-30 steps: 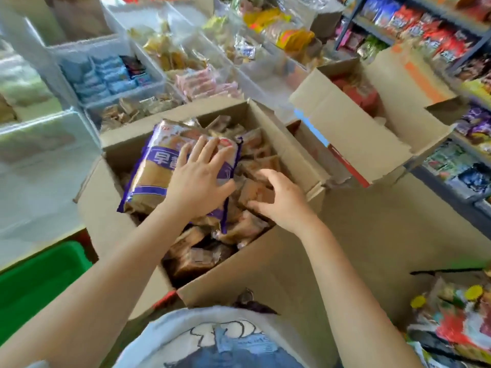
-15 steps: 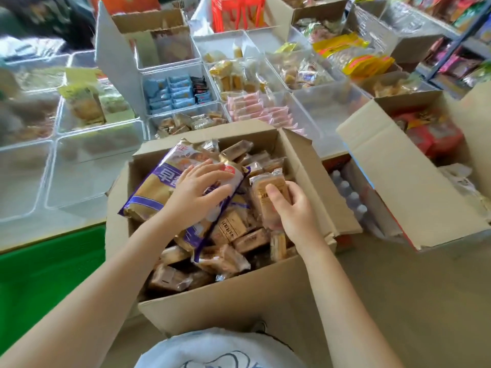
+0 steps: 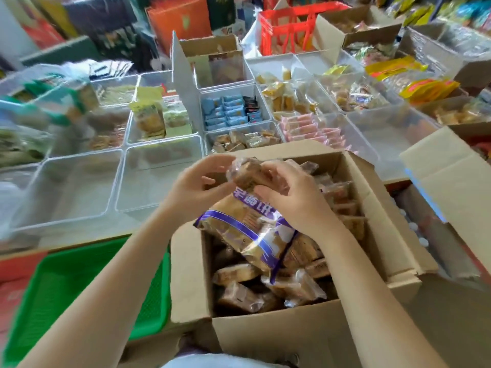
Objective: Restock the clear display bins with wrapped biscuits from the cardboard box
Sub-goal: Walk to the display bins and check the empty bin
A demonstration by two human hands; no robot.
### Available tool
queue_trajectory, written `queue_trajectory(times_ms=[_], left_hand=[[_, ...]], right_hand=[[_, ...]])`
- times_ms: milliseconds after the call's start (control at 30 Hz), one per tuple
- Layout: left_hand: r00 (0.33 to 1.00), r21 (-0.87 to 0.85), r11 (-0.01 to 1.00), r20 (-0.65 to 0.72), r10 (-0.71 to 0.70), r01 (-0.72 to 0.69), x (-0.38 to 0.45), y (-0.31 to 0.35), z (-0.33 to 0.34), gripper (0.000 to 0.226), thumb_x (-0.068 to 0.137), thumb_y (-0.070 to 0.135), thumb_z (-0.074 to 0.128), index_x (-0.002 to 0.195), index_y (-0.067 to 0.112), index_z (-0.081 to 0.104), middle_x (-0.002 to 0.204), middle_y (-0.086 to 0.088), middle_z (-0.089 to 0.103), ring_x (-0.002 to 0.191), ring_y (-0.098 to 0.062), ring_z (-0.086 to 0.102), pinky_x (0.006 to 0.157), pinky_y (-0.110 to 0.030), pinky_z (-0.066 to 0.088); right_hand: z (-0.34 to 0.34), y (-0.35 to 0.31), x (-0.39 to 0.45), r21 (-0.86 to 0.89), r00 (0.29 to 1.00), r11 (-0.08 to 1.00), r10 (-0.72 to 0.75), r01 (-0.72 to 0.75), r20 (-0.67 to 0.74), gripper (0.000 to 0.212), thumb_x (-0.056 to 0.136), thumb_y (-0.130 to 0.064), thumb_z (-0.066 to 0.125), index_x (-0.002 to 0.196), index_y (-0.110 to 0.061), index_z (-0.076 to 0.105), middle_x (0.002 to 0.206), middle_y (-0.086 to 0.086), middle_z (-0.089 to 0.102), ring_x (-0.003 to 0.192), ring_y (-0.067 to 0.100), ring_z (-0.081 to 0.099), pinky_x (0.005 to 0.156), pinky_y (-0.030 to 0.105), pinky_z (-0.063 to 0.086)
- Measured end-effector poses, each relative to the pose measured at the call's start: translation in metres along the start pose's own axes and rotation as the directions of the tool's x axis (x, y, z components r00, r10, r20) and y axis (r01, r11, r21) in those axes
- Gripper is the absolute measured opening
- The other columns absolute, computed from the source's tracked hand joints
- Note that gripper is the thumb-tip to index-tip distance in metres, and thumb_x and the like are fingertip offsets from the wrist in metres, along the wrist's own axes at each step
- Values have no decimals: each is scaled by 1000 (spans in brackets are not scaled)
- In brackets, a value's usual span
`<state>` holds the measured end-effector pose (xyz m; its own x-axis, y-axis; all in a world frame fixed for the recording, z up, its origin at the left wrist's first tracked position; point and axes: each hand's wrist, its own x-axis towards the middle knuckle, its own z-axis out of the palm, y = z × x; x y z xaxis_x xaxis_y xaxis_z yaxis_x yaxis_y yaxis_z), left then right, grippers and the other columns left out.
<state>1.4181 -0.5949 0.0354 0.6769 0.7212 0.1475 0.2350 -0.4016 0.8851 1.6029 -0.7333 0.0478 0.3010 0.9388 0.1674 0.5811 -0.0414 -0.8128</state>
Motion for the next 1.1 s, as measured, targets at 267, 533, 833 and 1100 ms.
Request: queue_trajectory(times_ms=[267, 533, 833, 1100], left_hand=[[842, 515, 669, -386, -377, 536, -32, -245, -174, 40, 92, 26, 66, 130, 12, 63, 138, -20, 55, 127, -37, 49, 104, -47, 40], [869, 660, 633, -61, -491, 404, -36, -345, -224, 64, 101, 62, 32, 158, 38, 19, 136, -12, 59, 121, -29, 56, 108, -43, 34], [926, 765, 575, -71, -372, 290, -42, -365, -213, 70, 96, 62, 6, 159, 35, 24, 123, -14, 61, 107, -29, 60, 97, -45, 36], [871, 704, 615, -9, -490, 354, -33, -354, -207, 74, 101, 60, 21, 161, 27, -6, 154, -19, 38, 138, -30, 41, 107, -43, 25]], right_hand=[[173, -91, 150, -301, 967, 944, -59, 134, 247, 34, 91, -26, 67, 125, -24, 61, 107, 1, 50, 96, 20, 54, 84, 33, 46], [378, -50, 248, -678, 825, 735, 367, 26, 429, 26, 92, -23, 60, 118, -27, 60, 112, 5, 48, 94, 30, 56, 80, 37, 49], [455, 11, 261, -648, 512, 730, 649, -215, 562, 45, 91, -42, 70, 131, -23, 65, 135, -1, 63, 127, 20, 56, 101, 27, 42], [489, 24, 269, -769, 528, 622, 706, -145, 471, 26, 94, -26, 65, 117, -15, 65, 121, 7, 67, 114, 27, 61, 86, 30, 45]])
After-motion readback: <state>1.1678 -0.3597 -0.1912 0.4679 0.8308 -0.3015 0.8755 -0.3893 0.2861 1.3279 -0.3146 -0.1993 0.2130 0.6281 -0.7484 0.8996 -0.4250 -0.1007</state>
